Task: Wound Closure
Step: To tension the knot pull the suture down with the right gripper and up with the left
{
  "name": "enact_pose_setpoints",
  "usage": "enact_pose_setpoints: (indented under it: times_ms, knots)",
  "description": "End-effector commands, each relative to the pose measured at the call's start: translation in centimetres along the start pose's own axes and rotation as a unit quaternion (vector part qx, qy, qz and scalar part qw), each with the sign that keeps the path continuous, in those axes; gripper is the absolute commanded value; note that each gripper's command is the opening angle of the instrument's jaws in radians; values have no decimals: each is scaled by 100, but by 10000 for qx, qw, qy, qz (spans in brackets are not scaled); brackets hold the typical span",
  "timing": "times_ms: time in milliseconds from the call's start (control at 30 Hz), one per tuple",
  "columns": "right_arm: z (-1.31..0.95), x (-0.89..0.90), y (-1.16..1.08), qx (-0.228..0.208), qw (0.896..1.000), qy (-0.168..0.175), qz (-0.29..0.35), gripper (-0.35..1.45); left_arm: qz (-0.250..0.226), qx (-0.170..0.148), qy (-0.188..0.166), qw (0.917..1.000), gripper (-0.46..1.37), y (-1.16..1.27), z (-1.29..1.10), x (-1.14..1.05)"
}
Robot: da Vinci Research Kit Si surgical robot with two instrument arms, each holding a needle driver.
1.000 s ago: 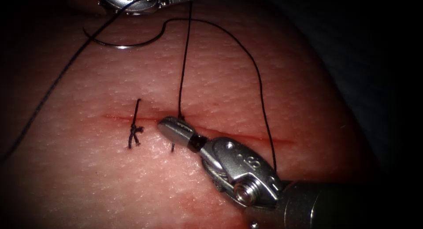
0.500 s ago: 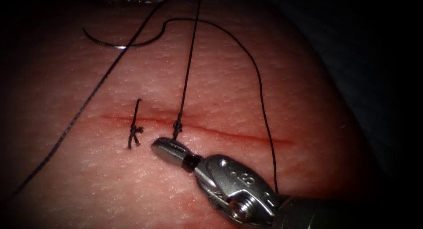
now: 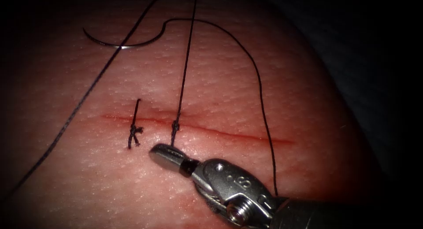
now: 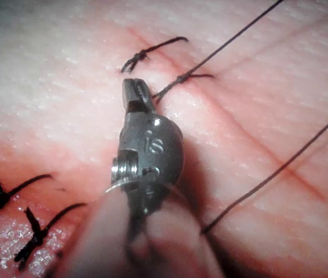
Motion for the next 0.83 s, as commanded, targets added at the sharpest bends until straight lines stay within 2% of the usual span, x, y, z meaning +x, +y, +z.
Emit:
enact_pose_setpoints:
  times_ms: [33,300,500,833]
  knots:
    - [-1,1,-4,-17,9999,-35,133,-35,3,18,4,10000,-35,-2,1,-1]
    - [-1,2,-4,-43,9998,-60,166,-35,32,40,27,10000,-35,6,2,-2]
    - [0,2,-2,-32,9995,-68,-310,-35,29,30,38,10000,-35,10,0,0]
    - [2,3,1,26,9985,-20,-544,-35,62,29,66,10000,-35,14,-2,0]
